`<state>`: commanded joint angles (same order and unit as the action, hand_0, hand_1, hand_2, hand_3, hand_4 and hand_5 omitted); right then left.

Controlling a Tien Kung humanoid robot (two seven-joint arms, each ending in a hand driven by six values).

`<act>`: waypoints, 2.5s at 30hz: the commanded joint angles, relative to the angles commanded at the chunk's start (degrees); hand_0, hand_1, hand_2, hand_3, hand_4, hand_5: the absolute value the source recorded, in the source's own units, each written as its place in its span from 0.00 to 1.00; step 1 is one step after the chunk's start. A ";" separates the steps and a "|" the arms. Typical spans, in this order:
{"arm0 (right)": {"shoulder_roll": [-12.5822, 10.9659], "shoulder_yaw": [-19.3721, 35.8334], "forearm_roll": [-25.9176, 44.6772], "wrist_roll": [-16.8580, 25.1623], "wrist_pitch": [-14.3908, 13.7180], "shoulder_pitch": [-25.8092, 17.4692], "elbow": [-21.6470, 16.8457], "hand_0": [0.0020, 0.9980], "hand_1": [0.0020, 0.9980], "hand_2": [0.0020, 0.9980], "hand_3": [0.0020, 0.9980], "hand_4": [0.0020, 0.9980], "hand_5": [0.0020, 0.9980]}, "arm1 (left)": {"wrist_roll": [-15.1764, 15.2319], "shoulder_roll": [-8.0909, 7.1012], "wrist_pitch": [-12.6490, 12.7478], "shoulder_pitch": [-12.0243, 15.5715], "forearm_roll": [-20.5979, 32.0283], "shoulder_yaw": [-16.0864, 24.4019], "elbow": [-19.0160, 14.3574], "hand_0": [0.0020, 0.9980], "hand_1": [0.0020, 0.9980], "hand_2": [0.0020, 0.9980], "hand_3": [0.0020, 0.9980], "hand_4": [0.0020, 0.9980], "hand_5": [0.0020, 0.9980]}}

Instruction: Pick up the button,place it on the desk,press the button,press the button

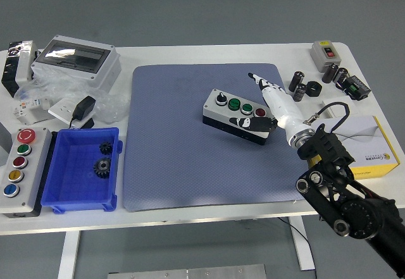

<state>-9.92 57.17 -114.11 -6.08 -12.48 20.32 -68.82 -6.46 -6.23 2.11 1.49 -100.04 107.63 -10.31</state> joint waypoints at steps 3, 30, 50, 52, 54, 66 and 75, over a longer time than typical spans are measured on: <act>0.34 -0.30 -0.46 -0.12 -0.11 0.25 1.52 1.00 0.98 1.00 1.00 1.00 0.46 | -0.04 0.00 0.04 -0.03 0.16 -0.07 0.00 0.63 0.67 0.67 0.76 0.73 0.29; 1.77 -6.03 -2.21 -2.87 -6.12 2.63 8.68 0.60 0.73 0.80 1.00 0.96 0.30 | 0.01 -0.20 -0.06 -0.86 -0.53 0.40 0.00 0.63 0.67 0.66 0.76 0.72 0.28; 1.77 -8.10 -5.57 -2.90 -8.46 2.72 8.41 0.14 0.28 0.34 0.38 0.10 0.00 | 0.19 -0.06 -0.38 -0.69 -0.14 -0.16 0.00 0.63 0.67 0.66 0.76 0.72 0.29; 1.59 -7.72 -4.56 -1.03 -8.77 2.58 7.87 0.13 0.27 0.32 0.34 0.07 0.00 | 0.15 -0.02 -0.45 -0.62 -0.24 0.00 0.00 0.63 0.67 0.66 0.76 0.72 0.29; 1.15 -7.22 -2.58 1.58 -8.37 2.34 6.96 0.13 0.27 0.32 0.34 0.07 0.00 | 0.12 0.02 -0.48 -0.54 -0.40 0.25 0.00 0.63 0.67 0.66 0.76 0.72 0.29; -5.18 -13.11 4.29 18.60 -0.29 1.76 1.30 0.13 0.26 0.30 0.26 0.00 0.00 | 0.28 0.28 -0.56 -0.21 -1.83 1.72 0.00 0.63 0.67 0.66 0.75 0.72 0.29; -4.31 -14.30 -2.41 21.78 -4.70 2.38 4.61 0.15 0.26 0.31 0.28 0.00 0.00 | 0.34 0.28 -0.66 -0.37 -2.45 2.11 0.00 0.63 0.67 0.66 0.75 0.72 0.29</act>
<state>-14.24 42.87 -116.52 15.70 -17.18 22.70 -64.21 -6.12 -5.95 1.45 1.11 -102.48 109.73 -10.31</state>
